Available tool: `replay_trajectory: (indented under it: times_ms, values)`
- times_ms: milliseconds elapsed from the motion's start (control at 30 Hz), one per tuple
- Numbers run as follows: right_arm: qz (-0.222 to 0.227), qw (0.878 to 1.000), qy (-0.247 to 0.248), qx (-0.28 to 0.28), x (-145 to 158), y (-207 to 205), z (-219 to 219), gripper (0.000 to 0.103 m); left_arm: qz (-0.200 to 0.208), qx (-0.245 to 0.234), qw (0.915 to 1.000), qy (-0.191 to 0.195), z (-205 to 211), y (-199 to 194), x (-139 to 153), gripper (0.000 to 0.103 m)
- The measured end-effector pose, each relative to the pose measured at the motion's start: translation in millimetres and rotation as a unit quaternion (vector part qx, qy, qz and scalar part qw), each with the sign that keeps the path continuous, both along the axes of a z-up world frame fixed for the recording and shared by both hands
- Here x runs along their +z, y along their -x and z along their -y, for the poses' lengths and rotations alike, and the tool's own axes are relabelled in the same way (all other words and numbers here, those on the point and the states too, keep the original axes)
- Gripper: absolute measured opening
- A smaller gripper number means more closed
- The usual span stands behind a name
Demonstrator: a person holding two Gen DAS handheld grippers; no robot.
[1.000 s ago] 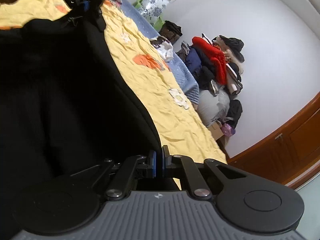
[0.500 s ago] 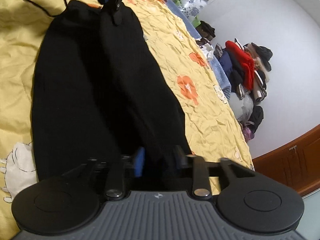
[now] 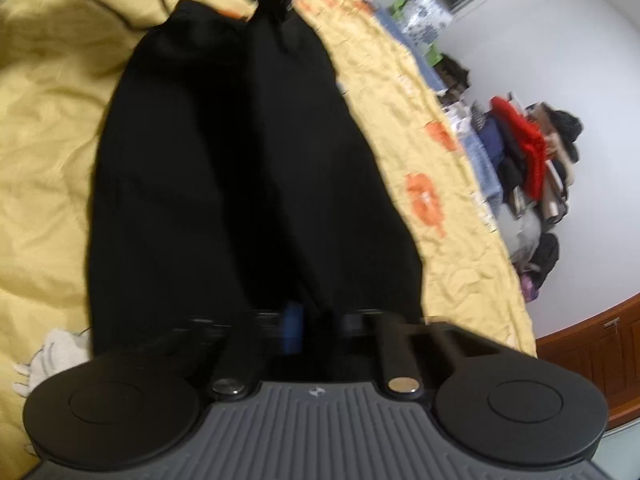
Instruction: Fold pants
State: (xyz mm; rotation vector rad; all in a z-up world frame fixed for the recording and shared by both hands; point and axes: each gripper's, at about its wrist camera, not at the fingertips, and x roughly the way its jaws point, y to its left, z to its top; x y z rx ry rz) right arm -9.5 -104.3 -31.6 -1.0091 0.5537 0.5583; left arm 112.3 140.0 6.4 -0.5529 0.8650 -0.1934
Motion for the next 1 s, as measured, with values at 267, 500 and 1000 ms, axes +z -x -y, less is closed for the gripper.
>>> replay_trajectory:
  times_ms: [267, 500, 1000]
  values:
    - [0.009, 1.000, -0.005, 0.003, 7, 67, -8, 0.005, -0.047, -0.004, 0.9989, 0.001, -20, 37, -13, 0.007]
    - [-0.004, 1.000, -0.018, -0.005, 3, 80, -12, 0.005, -0.053, 0.006, 0.9985, -0.013, -23, 45, -24, 0.009]
    - [-0.035, 0.977, -0.191, -0.091, 39, 63, 26, 0.007, -0.015, 0.029, 0.9947, -0.098, -3, 53, -22, 0.011]
